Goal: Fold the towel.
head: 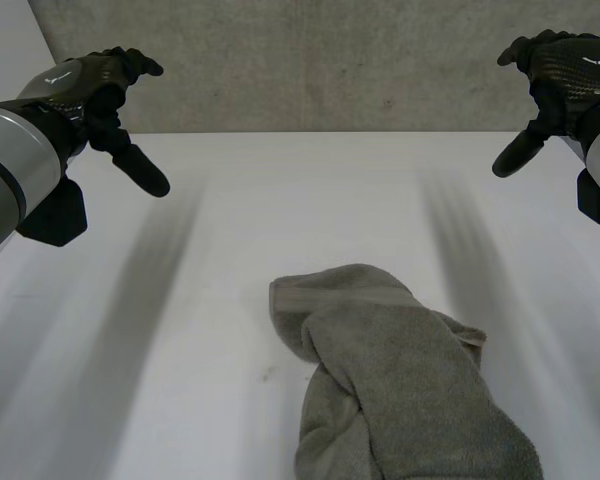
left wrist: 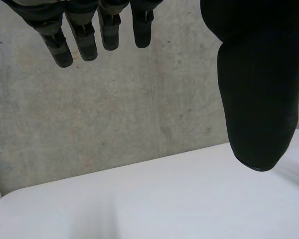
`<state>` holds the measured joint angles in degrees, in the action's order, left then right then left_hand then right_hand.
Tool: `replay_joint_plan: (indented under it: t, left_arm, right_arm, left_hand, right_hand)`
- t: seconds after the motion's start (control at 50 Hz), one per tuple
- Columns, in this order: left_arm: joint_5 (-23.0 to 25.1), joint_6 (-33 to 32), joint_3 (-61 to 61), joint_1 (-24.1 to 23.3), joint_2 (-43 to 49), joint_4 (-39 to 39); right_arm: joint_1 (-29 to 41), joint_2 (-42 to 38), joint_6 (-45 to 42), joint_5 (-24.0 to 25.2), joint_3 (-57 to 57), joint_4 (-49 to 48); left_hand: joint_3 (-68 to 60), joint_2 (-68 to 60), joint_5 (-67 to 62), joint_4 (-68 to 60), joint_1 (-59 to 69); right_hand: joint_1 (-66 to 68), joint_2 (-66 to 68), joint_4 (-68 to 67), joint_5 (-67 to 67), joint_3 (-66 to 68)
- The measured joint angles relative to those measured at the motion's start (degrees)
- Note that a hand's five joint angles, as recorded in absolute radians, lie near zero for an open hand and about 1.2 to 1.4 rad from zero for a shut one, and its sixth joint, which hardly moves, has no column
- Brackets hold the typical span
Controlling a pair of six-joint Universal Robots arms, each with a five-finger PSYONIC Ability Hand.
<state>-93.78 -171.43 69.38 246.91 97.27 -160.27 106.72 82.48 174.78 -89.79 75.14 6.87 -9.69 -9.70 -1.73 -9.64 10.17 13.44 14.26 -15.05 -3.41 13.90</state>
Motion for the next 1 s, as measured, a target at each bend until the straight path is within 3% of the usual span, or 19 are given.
replay_joint_plan:
  t: [0.28, 0.38, 0.58, 0.66, 0.78, 1.0]
  left_arm:
    - [-1.2, 0.0, -0.1, -0.2, 0.4, 0.0]
    - [-0.8, 0.0, 1.0, -1.5, 0.2, 0.0]
    - [-0.4, -1.2, 13.8, -10.3, 0.3, 0.3]
    - [-0.1, -3.0, 19.9, -13.7, 1.5, -0.1]
    - [1.3, -4.3, 25.4, -18.6, 5.1, -0.9]
    - [3.7, -3.7, 25.7, -25.7, 12.5, -1.8]
  right_arm:
    - [-0.1, -0.2, -0.3, 0.7, -0.2, 0.3]
    - [0.2, -0.5, -3.6, 3.8, 0.0, 0.8]
    - [1.8, -7.2, -29.6, 22.1, 1.1, 6.3]
    - [3.5, -11.3, -38.5, 27.0, 1.0, 7.5]
    - [6.1, -17.7, -47.4, 30.0, 1.1, 8.6]
    - [9.0, -25.1, -54.2, 29.6, 0.4, 12.3]
  left_hand:
    - [0.0, 0.0, 0.0, 0.0, 0.0]
    - [0.0, 0.0, 0.0, 0.0, 0.0]
    - [-0.9, -0.9, 0.0, -1.0, 0.2]
    - [-1.4, -1.3, 0.0, -1.4, 0.8]
    - [-3.3, -3.4, -0.8, -3.4, 3.0]
    - [-5.9, -6.1, -3.9, -6.0, 5.6]
  right_hand:
    - [0.0, 0.0, 0.0, 0.0, 0.0]
    - [0.0, 0.0, 0.0, 0.0, 0.0]
    - [0.0, 0.0, 0.0, 0.0, 0.0]
    - [0.0, 0.0, 0.0, 0.0, 0.0]
    - [0.0, 0.0, 0.0, 0.0, 0.0]
    - [0.2, 0.0, 0.0, -0.2, 0.1]
